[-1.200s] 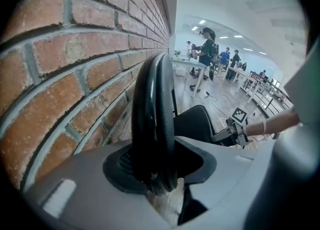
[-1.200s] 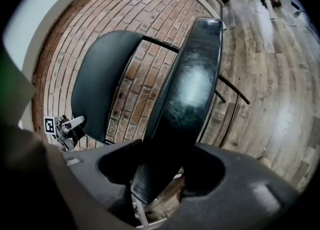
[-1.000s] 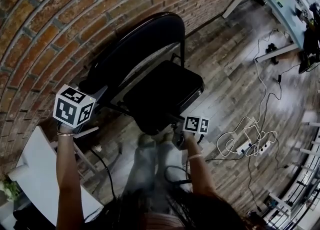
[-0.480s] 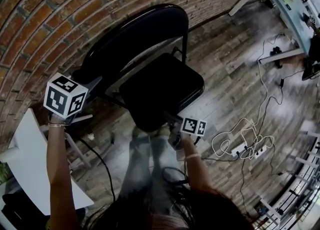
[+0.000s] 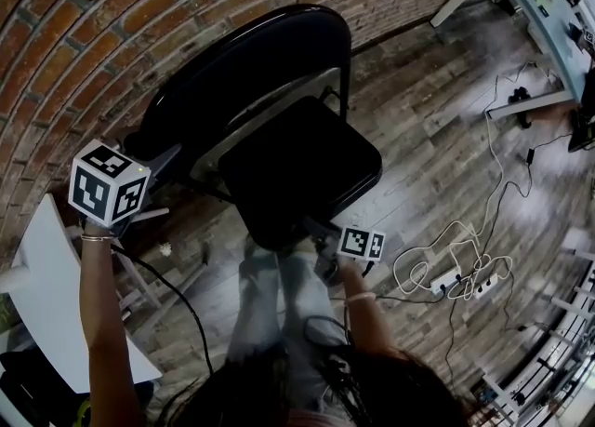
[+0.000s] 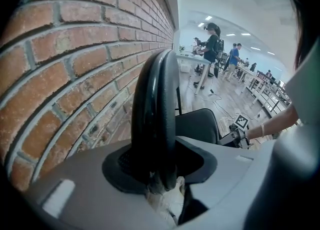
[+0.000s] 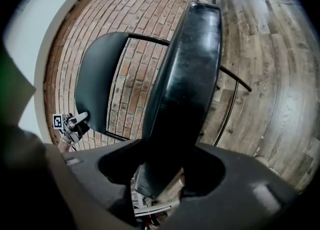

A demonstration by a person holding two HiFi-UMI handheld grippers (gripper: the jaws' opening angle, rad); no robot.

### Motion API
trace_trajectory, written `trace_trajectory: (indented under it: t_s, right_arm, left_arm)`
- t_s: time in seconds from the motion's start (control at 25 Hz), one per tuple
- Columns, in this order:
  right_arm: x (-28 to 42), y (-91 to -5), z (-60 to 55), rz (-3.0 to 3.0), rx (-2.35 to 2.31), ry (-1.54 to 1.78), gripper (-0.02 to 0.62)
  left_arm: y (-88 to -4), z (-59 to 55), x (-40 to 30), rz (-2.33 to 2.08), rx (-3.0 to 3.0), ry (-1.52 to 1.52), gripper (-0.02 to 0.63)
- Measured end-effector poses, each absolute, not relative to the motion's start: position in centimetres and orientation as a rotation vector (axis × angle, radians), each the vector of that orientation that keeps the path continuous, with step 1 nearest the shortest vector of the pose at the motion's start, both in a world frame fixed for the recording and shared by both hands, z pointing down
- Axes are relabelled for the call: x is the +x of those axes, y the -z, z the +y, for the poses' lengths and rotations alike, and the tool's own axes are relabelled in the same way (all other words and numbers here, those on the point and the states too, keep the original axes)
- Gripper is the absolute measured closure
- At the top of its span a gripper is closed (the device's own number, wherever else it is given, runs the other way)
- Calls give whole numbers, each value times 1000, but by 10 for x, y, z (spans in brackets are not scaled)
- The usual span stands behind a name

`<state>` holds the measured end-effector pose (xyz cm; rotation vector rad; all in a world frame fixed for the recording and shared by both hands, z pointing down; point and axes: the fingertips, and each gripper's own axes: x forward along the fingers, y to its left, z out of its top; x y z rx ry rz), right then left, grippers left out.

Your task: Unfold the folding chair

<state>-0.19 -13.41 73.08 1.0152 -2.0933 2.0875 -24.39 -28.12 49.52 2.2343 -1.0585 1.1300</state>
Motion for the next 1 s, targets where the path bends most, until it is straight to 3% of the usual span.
trace_trajectory:
  t_s: [1.0]
  right_arm:
    - [30,-785,-86,-2024,901,-2159,350]
  left_arm:
    - [-514,-259,-229,-1064,2251,-1090,443]
